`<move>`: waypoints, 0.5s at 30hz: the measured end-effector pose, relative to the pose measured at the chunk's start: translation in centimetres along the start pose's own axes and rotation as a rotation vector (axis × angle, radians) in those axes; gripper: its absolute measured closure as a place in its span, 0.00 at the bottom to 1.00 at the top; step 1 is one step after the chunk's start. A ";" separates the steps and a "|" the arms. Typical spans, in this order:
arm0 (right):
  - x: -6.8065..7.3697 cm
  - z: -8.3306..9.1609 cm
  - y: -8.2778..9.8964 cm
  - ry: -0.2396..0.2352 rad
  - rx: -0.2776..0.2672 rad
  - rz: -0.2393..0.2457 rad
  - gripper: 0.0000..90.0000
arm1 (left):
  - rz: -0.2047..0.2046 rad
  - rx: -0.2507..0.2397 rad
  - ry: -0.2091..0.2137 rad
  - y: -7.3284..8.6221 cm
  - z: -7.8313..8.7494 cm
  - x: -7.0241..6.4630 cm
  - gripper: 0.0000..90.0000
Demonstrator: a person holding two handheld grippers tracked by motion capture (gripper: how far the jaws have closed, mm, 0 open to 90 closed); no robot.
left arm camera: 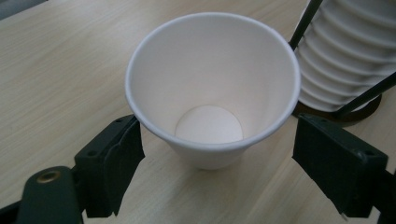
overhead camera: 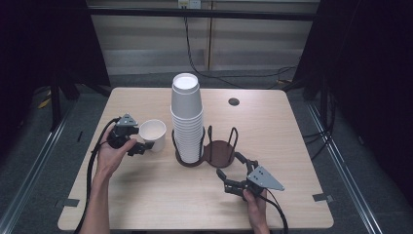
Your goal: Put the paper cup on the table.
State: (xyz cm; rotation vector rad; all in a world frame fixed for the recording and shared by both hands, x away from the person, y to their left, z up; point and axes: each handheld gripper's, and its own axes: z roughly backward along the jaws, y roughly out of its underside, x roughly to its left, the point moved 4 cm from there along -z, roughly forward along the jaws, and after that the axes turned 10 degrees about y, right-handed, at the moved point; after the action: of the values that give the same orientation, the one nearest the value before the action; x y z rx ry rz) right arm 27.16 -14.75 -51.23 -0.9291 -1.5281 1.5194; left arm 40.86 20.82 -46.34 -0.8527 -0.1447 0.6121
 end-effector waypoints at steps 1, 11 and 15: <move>0.0 0.0 0.0 -0.003 0.001 0.000 0.16 | -0.005 -0.015 -0.003 0.1 0.2 -0.1 0.18; 0.0 0.0 0.0 -0.003 0.001 0.000 0.16 | 0.048 -0.257 0.043 0.9 2.1 -1.7 0.18; 0.0 0.0 0.0 0.000 0.000 0.001 0.16 | 0.039 -0.305 0.035 1.1 2.4 -2.7 0.18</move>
State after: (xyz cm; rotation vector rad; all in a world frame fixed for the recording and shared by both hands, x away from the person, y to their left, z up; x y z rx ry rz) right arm 27.16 -14.75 -51.23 -0.9298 -1.5283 1.5198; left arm 37.27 21.41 -45.30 -1.1628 -0.1927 0.6201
